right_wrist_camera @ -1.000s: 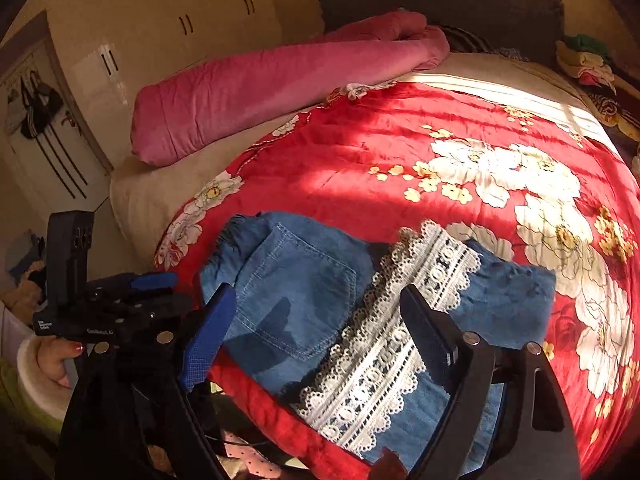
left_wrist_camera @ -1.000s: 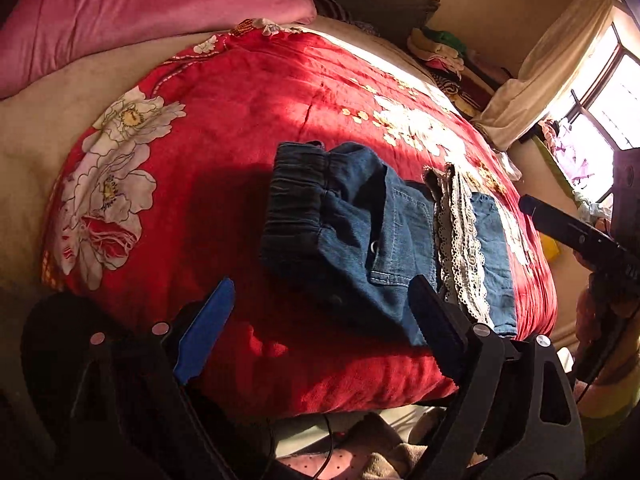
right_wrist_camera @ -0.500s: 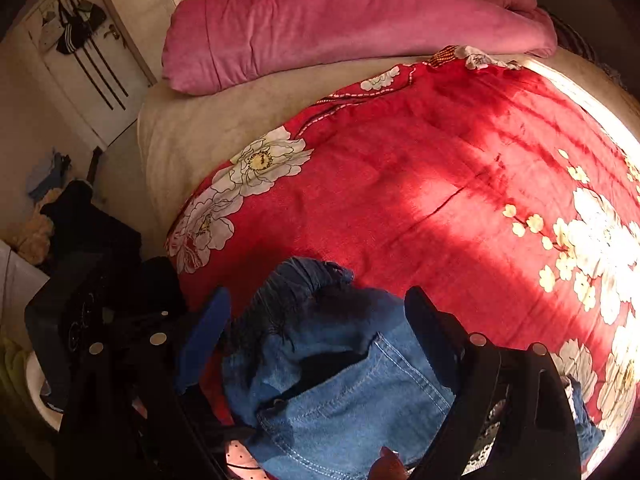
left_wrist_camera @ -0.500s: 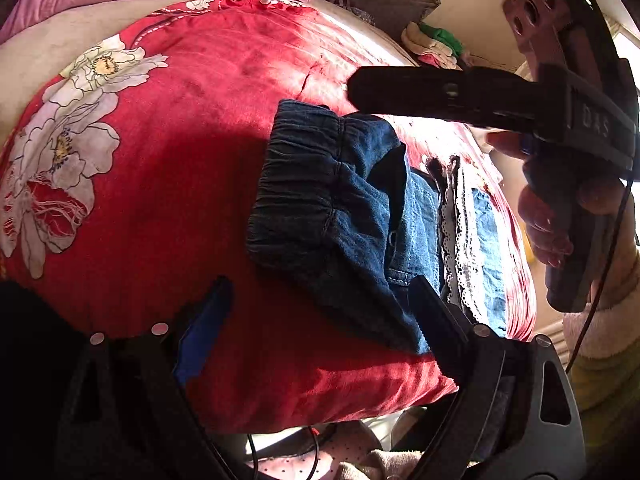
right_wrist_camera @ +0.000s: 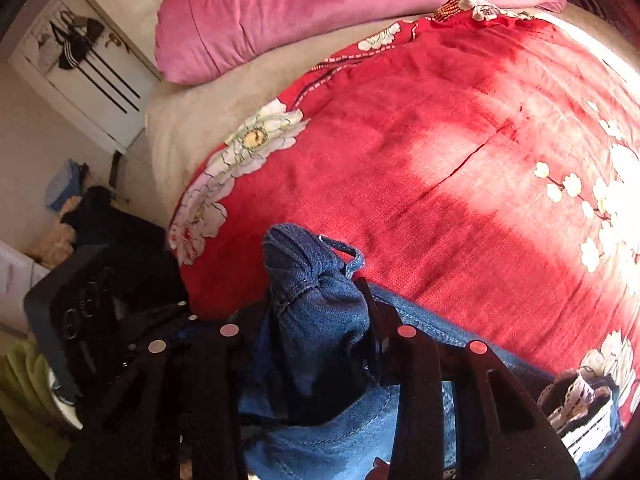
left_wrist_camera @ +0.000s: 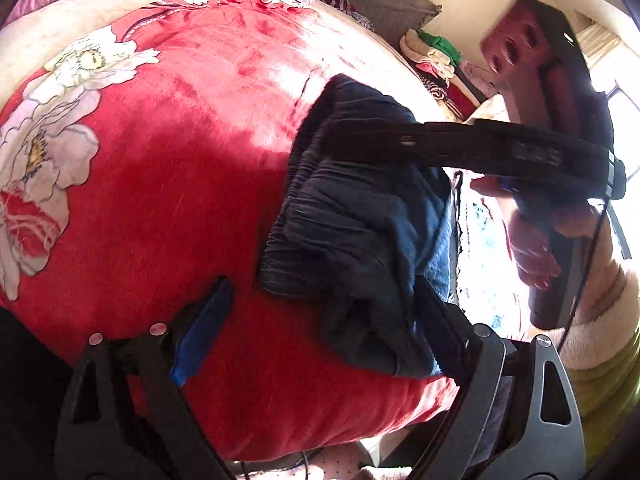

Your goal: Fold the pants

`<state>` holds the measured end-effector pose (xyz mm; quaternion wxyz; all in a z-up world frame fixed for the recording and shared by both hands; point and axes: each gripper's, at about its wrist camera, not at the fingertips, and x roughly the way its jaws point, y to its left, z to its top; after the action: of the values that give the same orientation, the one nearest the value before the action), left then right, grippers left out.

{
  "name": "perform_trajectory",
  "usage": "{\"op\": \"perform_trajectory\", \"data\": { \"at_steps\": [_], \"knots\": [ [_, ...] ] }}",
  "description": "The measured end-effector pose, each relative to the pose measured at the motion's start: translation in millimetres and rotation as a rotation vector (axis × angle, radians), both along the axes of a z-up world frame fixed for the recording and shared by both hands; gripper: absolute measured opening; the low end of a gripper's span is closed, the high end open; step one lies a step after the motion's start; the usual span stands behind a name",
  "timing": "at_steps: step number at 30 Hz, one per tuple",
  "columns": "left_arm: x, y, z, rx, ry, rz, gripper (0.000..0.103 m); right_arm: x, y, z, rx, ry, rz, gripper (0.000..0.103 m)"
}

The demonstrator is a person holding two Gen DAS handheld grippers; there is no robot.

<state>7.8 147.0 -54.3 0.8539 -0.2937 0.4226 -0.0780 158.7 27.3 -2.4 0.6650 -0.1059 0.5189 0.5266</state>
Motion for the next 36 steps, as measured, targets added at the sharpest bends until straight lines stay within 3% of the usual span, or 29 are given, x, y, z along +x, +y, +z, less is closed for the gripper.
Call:
{"op": "perform_trajectory", "data": {
  "at_steps": [3, 5, 9, 14, 19, 30, 36],
  "knots": [
    [8, -3, 4, -0.077, -0.018, -0.028, 0.082, -1, -20, 15, 0.069, 0.014, -0.019, 0.035],
    [13, -7, 10, -0.138, -0.044, -0.058, 0.065, -1, -34, 27, 0.107, 0.012, -0.028, 0.035],
    [19, -31, 34, -0.102, -0.076, -0.113, 0.054, 0, -68, 48, 0.158, -0.025, -0.068, 0.035],
    [27, -79, 64, -0.025, -0.122, -0.194, 0.054, 8, -127, 61, 0.207, -0.052, -0.150, 0.035],
    [38, -129, 76, 0.042, -0.125, -0.263, 0.054, 10, -182, 57, 0.233, -0.058, -0.222, 0.035],
    [48, -201, 53, 0.111, -0.067, -0.398, 0.057, 8, -285, 15, 0.255, 0.007, -0.421, 0.051],
    [37, -219, 48, 0.125, -0.060, -0.457, 0.060, -1, -310, 14, 0.265, -0.018, -0.483, 0.058]
  ]
}}
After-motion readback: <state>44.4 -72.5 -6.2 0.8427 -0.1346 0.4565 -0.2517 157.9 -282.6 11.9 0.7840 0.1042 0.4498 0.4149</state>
